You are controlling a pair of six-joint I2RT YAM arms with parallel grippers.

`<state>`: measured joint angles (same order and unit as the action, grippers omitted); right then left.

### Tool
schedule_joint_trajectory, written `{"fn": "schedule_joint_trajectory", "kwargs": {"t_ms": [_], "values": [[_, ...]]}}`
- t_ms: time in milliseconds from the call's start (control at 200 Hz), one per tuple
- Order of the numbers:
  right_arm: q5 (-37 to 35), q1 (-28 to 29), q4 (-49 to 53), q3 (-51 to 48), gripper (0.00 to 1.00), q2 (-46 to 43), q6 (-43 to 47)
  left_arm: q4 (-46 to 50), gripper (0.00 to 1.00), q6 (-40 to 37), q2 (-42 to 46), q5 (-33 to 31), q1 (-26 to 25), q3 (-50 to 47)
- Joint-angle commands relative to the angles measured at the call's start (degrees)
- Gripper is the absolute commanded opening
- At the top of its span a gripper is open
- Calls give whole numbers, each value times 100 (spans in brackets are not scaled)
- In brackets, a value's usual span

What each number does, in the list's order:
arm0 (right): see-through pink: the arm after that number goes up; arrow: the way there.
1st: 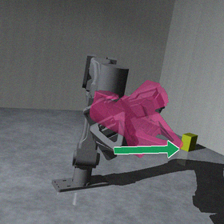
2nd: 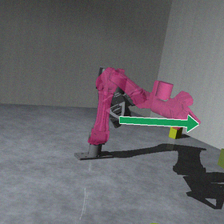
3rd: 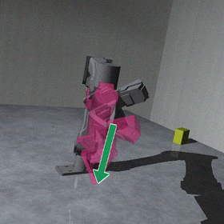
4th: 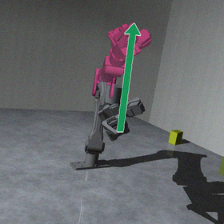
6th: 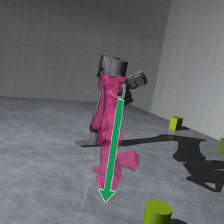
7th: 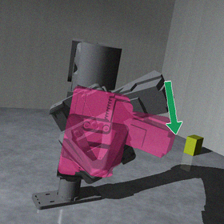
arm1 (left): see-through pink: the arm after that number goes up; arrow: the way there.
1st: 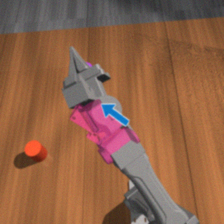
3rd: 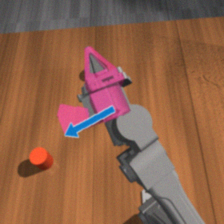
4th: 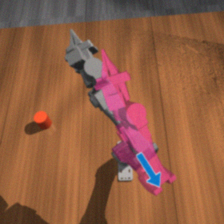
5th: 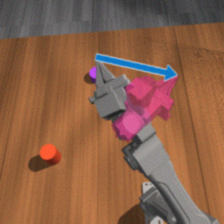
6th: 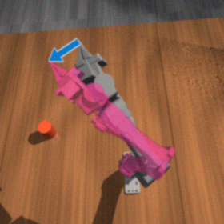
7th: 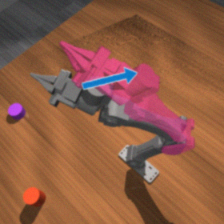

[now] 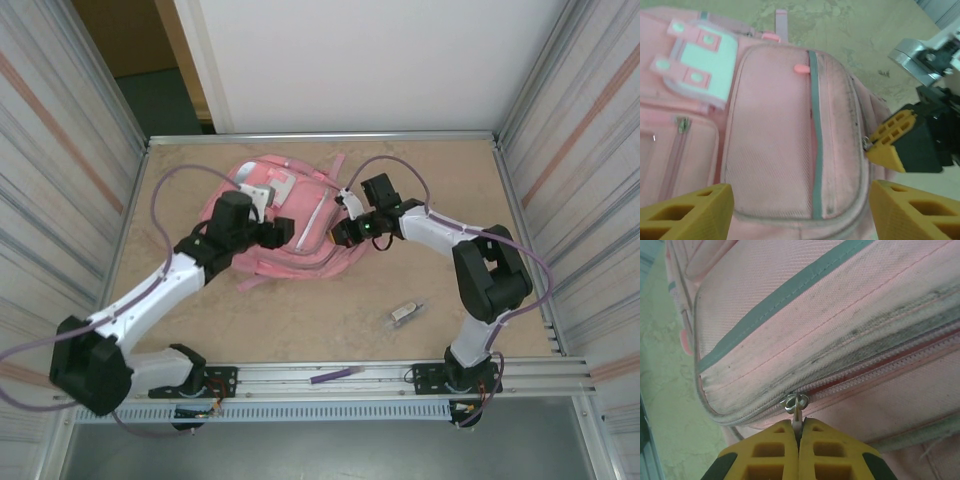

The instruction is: Pack the student bag

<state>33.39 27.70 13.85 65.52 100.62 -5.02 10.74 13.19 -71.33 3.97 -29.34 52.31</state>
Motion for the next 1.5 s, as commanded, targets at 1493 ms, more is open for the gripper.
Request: {"fn": "schedule_joint_trajectory", "kwargs": {"t_ms": [1493], "values": [[-625,647,1352,-72,5,-1,1226,956,43,2858,-3778,2021,1139,1677]]}}
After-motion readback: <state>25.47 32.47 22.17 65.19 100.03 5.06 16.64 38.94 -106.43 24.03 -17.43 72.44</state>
